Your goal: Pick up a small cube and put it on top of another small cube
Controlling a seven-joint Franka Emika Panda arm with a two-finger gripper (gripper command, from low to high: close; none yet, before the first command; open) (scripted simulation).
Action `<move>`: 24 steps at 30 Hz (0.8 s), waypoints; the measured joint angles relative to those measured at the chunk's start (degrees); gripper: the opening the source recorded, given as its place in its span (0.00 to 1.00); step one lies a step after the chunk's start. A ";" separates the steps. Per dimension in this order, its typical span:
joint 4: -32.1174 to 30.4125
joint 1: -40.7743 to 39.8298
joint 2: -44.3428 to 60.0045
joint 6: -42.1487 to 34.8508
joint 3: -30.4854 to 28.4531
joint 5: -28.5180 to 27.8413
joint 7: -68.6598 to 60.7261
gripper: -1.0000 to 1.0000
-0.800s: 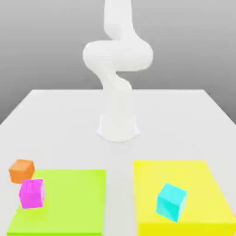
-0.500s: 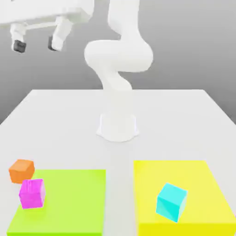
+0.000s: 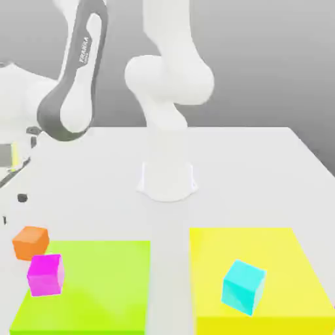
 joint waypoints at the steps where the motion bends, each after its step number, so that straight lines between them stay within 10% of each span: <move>1: 0.18 -0.46 2.08 1.55 0.57 1.29 -0.56 0.50; 4: 1.15 -2.67 8.30 6.52 3.29 4.13 -2.41 0.50; 5: 1.49 -3.20 10.21 8.07 4.00 4.90 -2.96 0.00; 13: 1.31 -3.01 9.30 7.44 3.72 4.53 -2.64 0.00; 24: 8.43 8.30 -6.23 -14.95 6.32 -3.23 8.01 0.00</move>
